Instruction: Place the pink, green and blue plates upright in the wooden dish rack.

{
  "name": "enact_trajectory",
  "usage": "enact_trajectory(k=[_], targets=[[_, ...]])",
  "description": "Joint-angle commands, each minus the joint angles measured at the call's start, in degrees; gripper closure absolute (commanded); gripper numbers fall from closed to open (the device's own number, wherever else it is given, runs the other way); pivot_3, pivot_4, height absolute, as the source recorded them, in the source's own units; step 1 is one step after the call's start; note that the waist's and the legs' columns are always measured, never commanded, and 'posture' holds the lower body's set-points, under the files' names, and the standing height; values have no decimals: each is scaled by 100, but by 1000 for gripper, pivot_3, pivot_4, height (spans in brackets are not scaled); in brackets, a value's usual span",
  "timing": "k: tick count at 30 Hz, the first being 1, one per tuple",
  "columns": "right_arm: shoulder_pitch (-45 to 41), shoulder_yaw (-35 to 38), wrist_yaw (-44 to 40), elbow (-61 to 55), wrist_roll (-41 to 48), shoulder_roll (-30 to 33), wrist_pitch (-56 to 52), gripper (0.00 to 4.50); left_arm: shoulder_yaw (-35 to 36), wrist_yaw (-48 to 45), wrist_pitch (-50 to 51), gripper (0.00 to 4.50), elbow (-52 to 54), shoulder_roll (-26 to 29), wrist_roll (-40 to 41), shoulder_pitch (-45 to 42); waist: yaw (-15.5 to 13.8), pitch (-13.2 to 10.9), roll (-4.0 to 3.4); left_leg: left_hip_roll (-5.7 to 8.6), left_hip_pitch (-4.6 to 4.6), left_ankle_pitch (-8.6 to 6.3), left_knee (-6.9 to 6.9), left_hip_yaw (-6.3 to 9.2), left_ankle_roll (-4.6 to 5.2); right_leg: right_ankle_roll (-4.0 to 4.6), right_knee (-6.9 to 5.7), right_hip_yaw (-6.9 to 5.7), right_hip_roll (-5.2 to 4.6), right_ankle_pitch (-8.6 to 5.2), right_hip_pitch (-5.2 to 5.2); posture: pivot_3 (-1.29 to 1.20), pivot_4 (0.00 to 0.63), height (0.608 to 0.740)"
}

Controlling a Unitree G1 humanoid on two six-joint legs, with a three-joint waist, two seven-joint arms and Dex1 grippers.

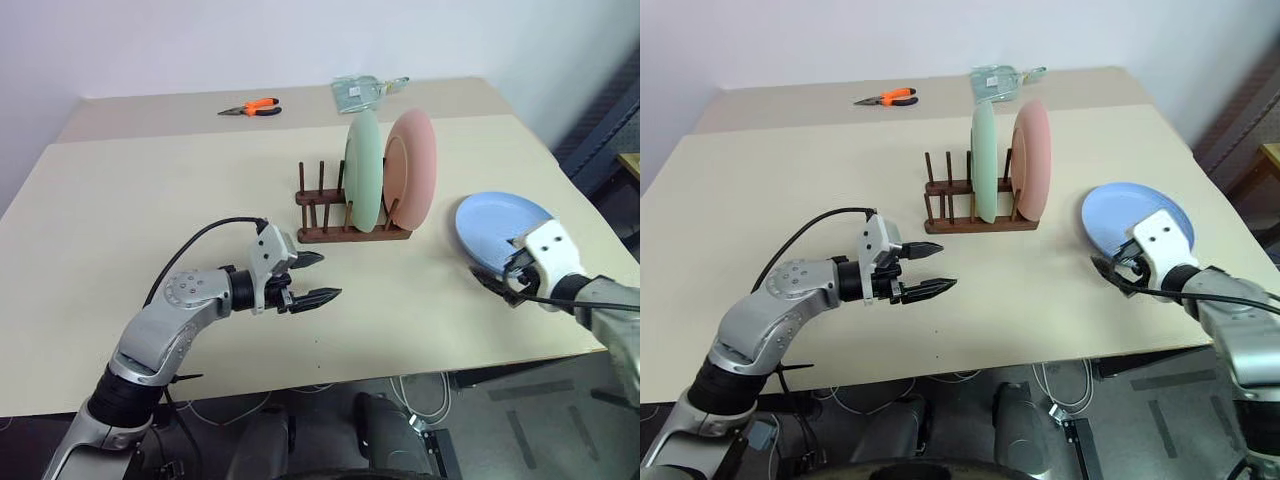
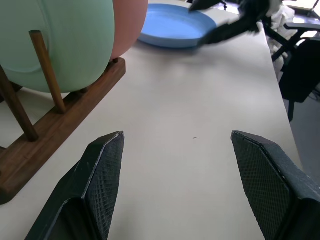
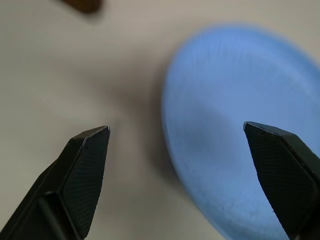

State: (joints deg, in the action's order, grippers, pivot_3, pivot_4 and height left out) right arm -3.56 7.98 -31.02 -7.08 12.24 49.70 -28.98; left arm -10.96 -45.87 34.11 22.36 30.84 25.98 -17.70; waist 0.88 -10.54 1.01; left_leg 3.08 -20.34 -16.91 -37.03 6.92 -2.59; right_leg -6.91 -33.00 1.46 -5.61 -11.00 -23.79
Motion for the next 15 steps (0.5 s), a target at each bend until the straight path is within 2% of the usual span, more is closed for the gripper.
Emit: enact_trajectory(k=[1, 7, 12, 15], targets=[[-352, -123, 114, 466, -357, -137, 366, 1391, 55, 3, -108, 965, 158, 6, -36, -8, -15, 0, 0, 1, -4, 1, 0, 1, 0, 1, -1, 1, 0, 2, -10, 0, 150, 740], [-882, -318, 156, 1114, -735, -295, 723, 4415, 124, 108, -80, 965, 318, 51, -87, 153, -32, 0, 2, 3, -2, 1, -1, 3, 0, 1, -5, 3, -1, 4, -9, 0, 150, 740], [-1307, -23, 327, 709, -781, -359, 1248, 4472, 182, 170, -50, 965, 362, 86, -82, 233, -22, -1, 1, 4, -2, 1, -3, 7, 1, -1, -5, 2, 0, 3, -7, 0, 150, 740], [-2181, 436, 591, 241, -439, -510, 1494, 4472, 207, 157, -78, 965, 329, 137, -112, 272, 28, -11, -17, 4, -2, 1, -3, 3, 0, -1, -8, 5, 0, 4, -10, 0, 150, 740]])
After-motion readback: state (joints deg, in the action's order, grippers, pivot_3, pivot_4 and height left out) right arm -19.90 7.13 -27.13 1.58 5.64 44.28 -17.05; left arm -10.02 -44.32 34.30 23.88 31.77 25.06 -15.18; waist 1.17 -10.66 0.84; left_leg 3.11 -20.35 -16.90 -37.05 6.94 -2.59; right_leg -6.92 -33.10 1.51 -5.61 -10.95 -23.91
